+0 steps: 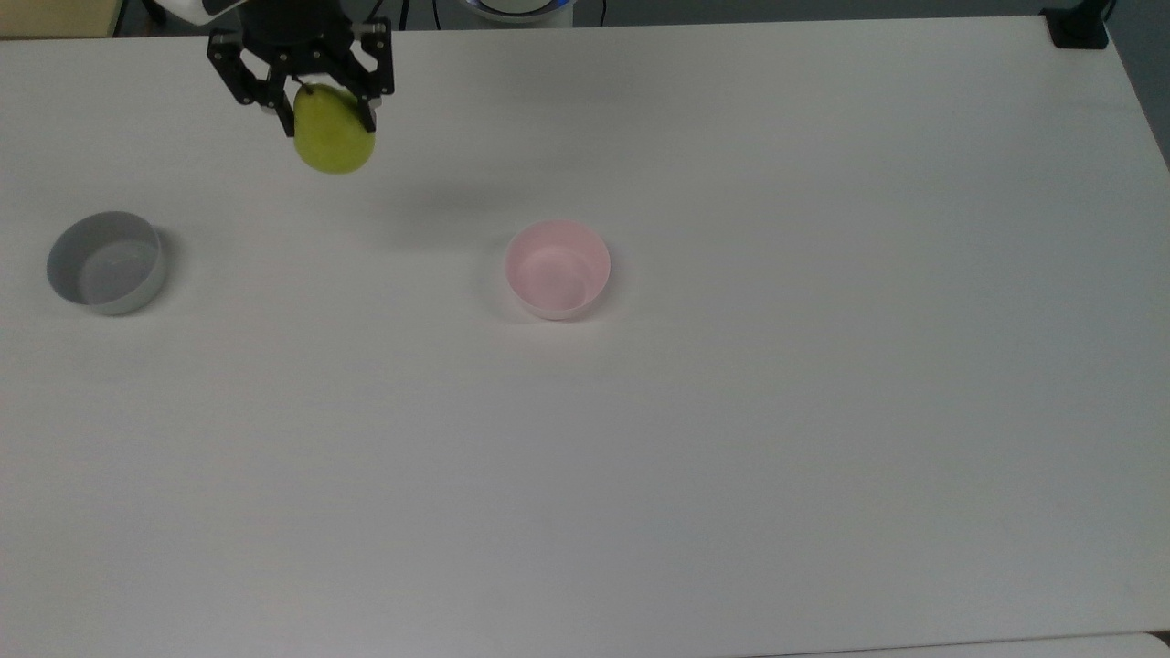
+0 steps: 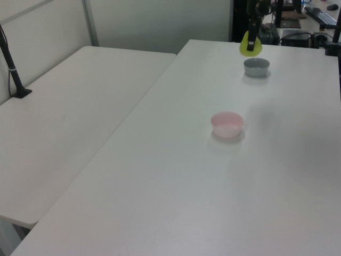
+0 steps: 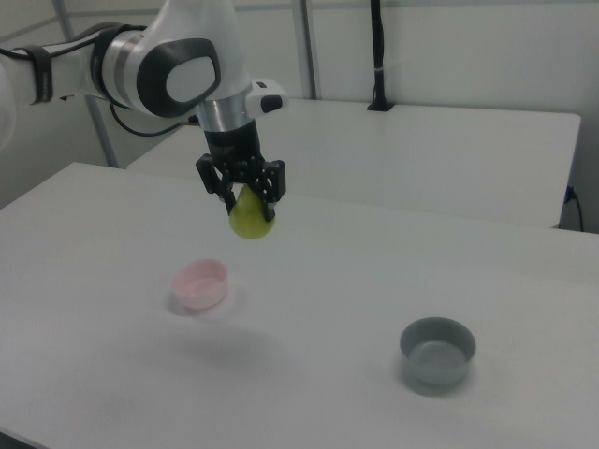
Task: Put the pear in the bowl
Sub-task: 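Carry the held pear over to the pink bowl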
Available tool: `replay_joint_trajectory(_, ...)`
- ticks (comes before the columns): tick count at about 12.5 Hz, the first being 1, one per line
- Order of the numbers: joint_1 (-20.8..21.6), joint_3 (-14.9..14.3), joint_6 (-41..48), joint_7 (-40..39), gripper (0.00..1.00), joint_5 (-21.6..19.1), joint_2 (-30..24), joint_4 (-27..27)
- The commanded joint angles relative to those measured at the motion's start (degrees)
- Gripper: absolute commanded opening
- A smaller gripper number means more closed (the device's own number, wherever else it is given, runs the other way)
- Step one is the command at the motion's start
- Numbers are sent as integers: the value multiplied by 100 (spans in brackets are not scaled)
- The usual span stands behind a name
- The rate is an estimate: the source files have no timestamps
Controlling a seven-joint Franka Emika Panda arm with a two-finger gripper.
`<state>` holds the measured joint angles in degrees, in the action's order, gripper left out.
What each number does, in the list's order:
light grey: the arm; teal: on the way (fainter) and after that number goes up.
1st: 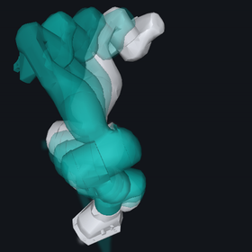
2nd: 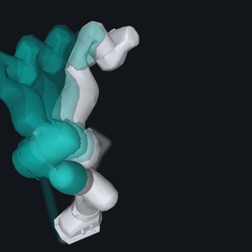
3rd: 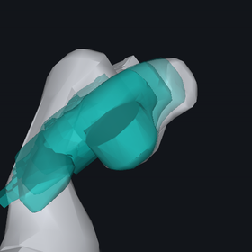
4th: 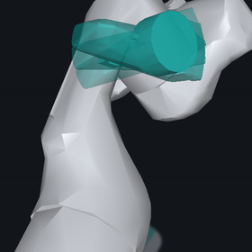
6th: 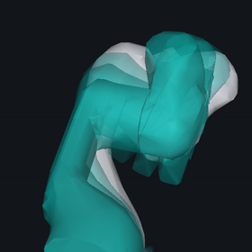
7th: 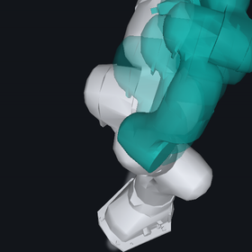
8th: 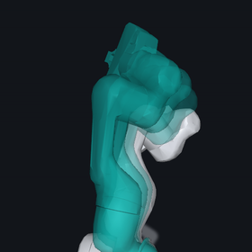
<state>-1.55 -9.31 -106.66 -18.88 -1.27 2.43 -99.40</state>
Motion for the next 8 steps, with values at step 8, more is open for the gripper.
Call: replay_joint_trajectory(8,489,-124,523,-1264,9,-40,-287,-62)
